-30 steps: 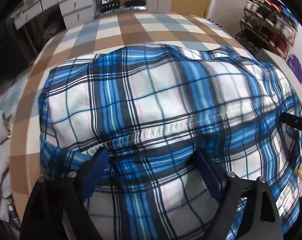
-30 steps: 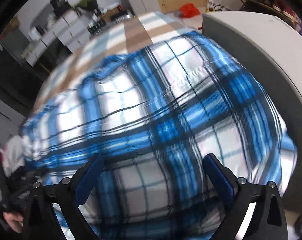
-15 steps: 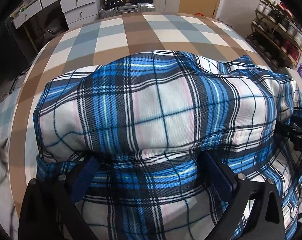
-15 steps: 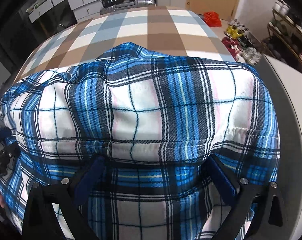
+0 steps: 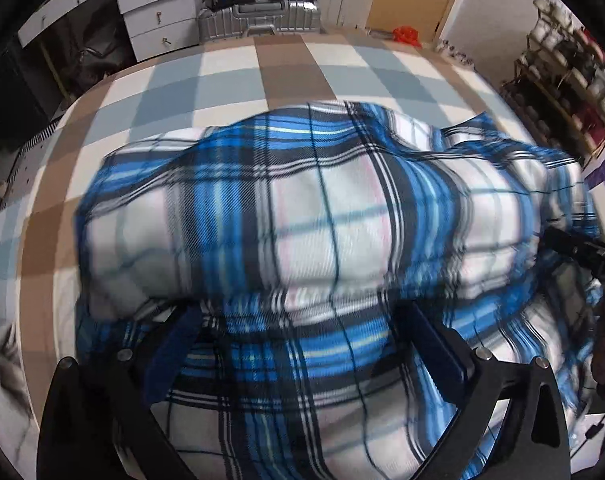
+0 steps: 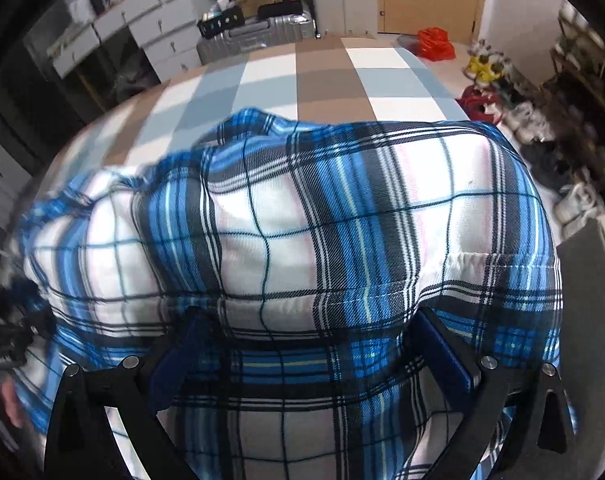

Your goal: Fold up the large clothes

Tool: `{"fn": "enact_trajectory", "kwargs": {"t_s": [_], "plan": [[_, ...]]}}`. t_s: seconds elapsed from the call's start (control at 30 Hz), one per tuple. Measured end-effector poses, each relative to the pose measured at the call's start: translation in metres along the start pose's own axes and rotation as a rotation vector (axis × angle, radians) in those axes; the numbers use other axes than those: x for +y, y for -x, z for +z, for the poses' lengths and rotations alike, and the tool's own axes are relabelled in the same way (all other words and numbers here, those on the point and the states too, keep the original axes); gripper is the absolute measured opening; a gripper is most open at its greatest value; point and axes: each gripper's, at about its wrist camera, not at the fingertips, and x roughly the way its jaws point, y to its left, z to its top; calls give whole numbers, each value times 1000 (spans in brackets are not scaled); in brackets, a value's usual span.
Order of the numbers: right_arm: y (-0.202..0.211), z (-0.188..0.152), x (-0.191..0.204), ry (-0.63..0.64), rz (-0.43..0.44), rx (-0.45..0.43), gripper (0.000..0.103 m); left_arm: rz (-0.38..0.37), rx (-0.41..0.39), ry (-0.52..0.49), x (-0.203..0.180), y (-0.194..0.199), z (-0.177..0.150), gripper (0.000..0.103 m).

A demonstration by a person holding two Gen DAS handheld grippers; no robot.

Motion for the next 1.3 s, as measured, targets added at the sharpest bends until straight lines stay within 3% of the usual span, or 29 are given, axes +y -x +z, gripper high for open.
{"fn": "enact_trajectory", "kwargs": {"t_s": [0.1, 0.2, 0.27, 0.37, 0.47, 0.57, 0.7, 0.93, 1.07, 1.23, 1.3], "plan": [[49, -25, -14, -50, 180, -83, 103, -25, -61, -12, -3, 40, -35, 100], [105, -65, -21, -8, 249, -162, 103, -33, -127, -32, -4, 86, -84, 100], [132, -90, -22, 39, 236, -185, 103, -42, -178, -15, -1, 117, -123, 100], [162, -135, -34, 65, 214, -184, 103, -19, -174, 0, 4, 136, -163, 100], [176, -170, -65, 21, 180, -152, 103, -11, -150, 23, 7, 139, -185, 100], [172, -182, -95, -51, 146, -134, 103, -53, -129, 124, 18, 136, -201, 100], [155, -173, -125, -155, 128, -75, 103, -103, -132, 198, 14, 133, -213, 100], [133, -129, -150, -266, 183, -105, 103, -46, -182, 127, -8, 128, -216, 100], [118, -108, -142, -238, 136, -95, 102, -75, -192, 127, -7, 126, -214, 100], [100, -93, -129, -266, 22, -17, 101, -94, -165, 129, -9, 119, -211, 100], [98, -91, -133, -294, -20, 2, 96, -100, -155, 121, -10, 116, -210, 100]]}}
